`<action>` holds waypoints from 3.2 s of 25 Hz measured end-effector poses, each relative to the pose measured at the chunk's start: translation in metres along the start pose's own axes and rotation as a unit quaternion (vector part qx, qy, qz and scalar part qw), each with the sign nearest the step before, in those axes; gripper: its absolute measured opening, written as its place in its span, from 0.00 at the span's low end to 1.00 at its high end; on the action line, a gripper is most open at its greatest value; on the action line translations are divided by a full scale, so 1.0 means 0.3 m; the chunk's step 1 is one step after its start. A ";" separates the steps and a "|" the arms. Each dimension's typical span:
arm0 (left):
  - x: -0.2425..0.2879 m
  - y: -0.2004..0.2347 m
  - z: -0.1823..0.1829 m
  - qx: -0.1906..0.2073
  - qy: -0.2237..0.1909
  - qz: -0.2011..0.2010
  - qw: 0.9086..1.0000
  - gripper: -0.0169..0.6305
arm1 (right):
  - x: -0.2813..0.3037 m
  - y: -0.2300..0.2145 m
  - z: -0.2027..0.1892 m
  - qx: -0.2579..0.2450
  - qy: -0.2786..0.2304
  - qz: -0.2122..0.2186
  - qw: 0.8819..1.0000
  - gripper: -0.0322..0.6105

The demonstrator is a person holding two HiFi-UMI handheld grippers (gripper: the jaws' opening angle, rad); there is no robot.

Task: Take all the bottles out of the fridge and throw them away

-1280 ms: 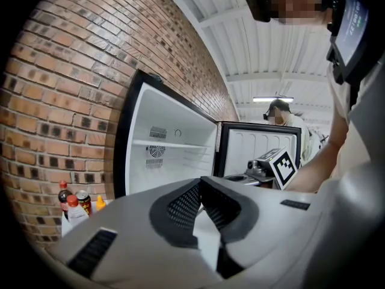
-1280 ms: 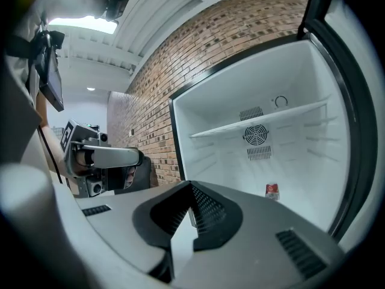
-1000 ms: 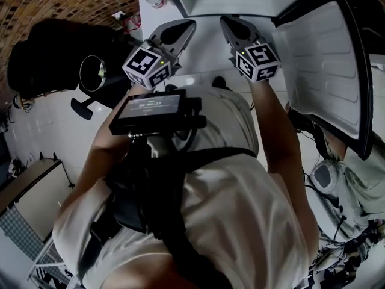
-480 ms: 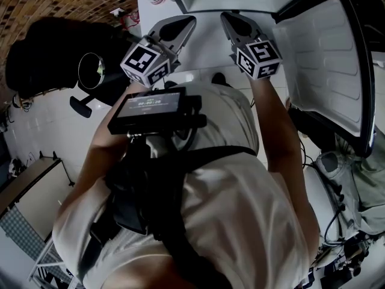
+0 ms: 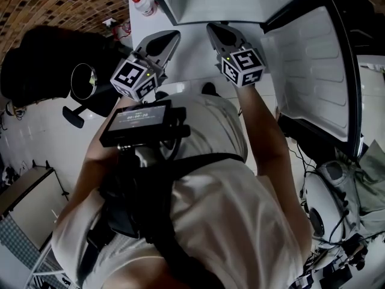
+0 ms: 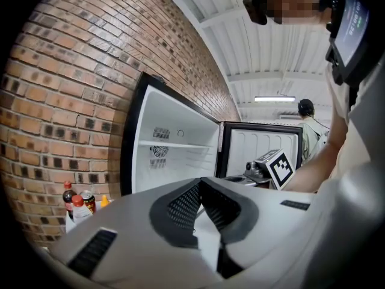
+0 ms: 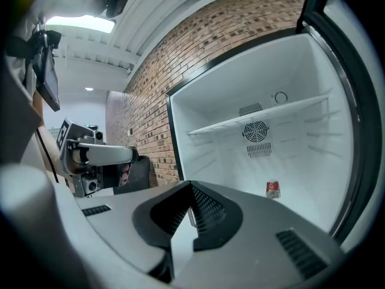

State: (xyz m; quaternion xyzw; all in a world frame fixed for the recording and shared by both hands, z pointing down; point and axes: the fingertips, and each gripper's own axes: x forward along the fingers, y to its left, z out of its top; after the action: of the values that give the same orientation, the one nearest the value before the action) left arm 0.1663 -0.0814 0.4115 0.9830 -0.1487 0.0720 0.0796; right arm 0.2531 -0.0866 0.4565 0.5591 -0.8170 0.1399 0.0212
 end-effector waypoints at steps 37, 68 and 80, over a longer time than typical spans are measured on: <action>-0.213 0.105 -0.075 -0.057 0.023 0.176 0.982 0.03 | 0.448 -0.950 -0.305 0.026 0.181 -0.218 0.959 0.37; -0.173 0.119 -0.091 -0.068 0.028 0.181 0.981 0.03 | 0.212 -0.612 -0.190 -0.040 0.150 -0.083 0.984 0.09; -0.373 0.207 -0.127 -0.082 -0.023 0.179 0.980 0.03 | 0.234 0.173 -0.138 -0.087 0.131 0.107 0.982 0.09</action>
State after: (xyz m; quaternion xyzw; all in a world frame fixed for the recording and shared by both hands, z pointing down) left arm 0.0371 -0.1018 0.4387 0.9320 -0.3293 0.0501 0.1427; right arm 0.1740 -0.1224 0.4990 0.4411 -0.8713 0.1418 0.1615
